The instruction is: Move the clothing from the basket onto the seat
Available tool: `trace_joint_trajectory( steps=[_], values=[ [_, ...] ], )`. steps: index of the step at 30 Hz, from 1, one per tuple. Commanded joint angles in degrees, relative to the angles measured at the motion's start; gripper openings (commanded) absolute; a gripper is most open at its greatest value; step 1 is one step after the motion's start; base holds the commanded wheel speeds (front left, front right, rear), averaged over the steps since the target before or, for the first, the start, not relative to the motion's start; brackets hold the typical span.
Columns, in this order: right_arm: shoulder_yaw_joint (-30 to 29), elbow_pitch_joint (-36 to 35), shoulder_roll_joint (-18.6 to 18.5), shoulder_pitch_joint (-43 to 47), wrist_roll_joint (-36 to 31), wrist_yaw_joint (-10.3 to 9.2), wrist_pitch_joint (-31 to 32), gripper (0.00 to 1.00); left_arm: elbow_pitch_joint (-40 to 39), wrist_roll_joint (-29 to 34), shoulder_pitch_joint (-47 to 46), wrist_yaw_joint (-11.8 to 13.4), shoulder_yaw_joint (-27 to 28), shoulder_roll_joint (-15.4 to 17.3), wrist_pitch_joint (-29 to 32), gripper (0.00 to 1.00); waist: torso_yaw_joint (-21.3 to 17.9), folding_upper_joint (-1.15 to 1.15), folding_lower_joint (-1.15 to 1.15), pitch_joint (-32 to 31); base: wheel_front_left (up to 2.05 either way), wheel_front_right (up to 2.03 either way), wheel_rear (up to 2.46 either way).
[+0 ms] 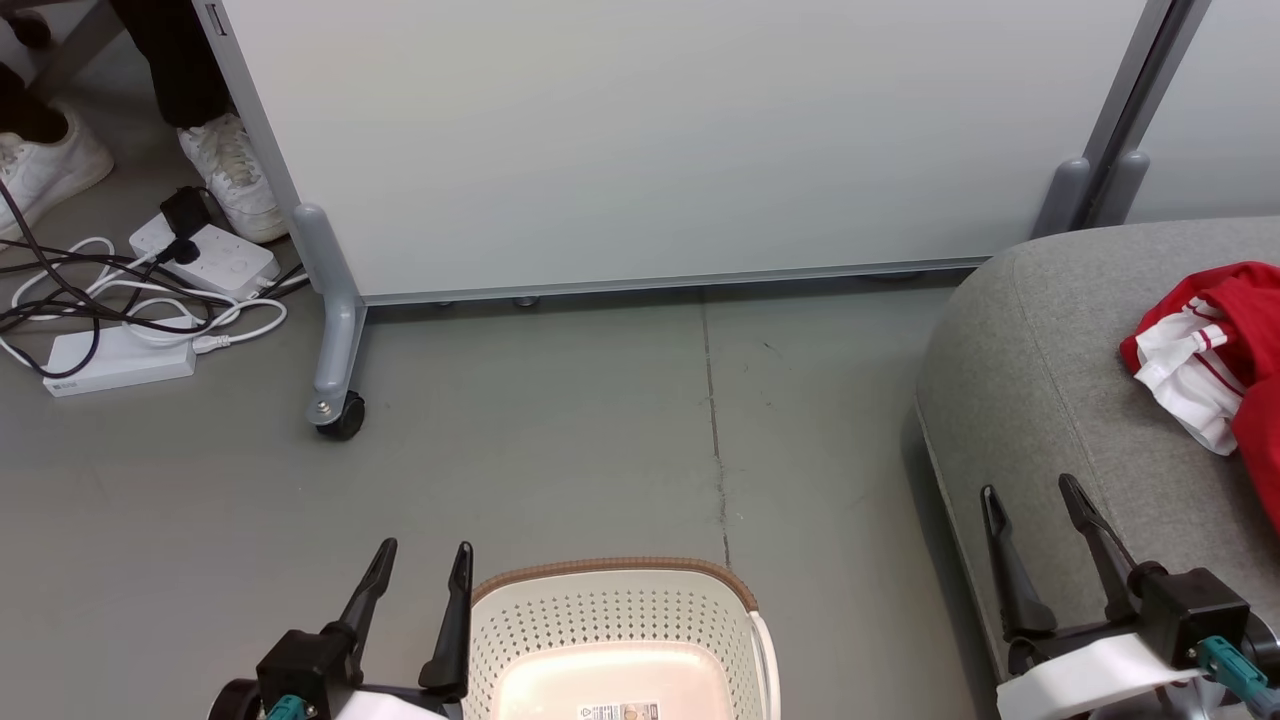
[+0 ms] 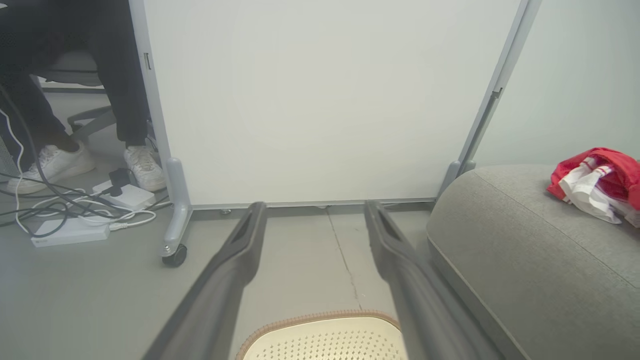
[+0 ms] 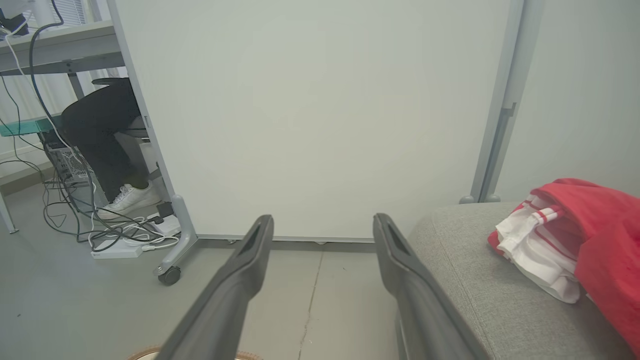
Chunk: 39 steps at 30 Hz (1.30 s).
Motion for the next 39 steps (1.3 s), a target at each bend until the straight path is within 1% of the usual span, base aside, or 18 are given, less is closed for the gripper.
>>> trace_joint_trajectory(
  steps=[1,4,7,9,14,19,25,30,39],
  values=[
    [0.21,0.31,0.07,0.73,0.2,0.01,-0.28,1.0,0.78,-0.97,0.06,0.02,-0.09,0.21,0.02,1.0,0.05,0.0,0.0,0.02,0.0,0.0,0.0],
    [0.59,0.68,0.16,0.65,-0.16,0.01,-0.28,1.0,0.49,-2.0,-0.41,-0.44,-0.19,0.2,0.02,1.0,0.21,0.0,0.0,0.03,0.0,0.0,0.0],
    [0.66,0.77,0.19,0.56,-0.15,0.01,-0.28,1.0,0.18,-1.24,-0.51,-0.37,-0.39,0.19,0.02,1.0,0.28,0.0,0.0,0.02,0.0,0.0,0.0],
    [0.76,0.9,0.15,0.44,-0.21,0.01,-0.28,1.0,0.38,0.27,-0.57,0.13,-0.9,0.19,0.02,1.0,0.33,0.0,0.0,0.02,0.0,0.0,0.0],
    [2.1,1.29,-0.52,0.1,-1.39,0.01,-0.28,1.0,0.22,0.98,-0.73,1.2,-1.47,0.21,0.02,1.0,0.4,0.0,0.0,0.03,0.0,0.0,0.0],
    [2.53,1.54,-0.32,0.22,-1.59,0.01,-0.28,1.0,1.63,1.24,-1.14,2.25,-1.64,0.21,0.02,1.0,0.32,0.0,0.0,0.07,0.0,0.0,0.0],
    [3.29,1.4,-0.37,-0.05,-2.21,0.01,-0.28,1.0,1.29,0.71,-1.22,3.01,-1.34,0.21,0.02,1.0,0.17,0.0,0.0,0.19,0.0,0.0,0.0],
    [3.34,1.34,-0.38,-0.15,-2.25,0.01,-0.28,1.0,1.51,-1.34,-1.19,1.42,-1.12,0.21,0.02,1.0,0.16,0.0,0.0,0.26,0.0,0.0,0.0],
    [3.74,1.88,-0.76,-0.01,-1.89,0.01,-0.28,1.0,2.21,-2.14,-0.92,0.02,-0.4,0.22,0.02,1.0,0.11,0.0,0.0,-0.01,0.0,0.0,0.0]
  ],
)
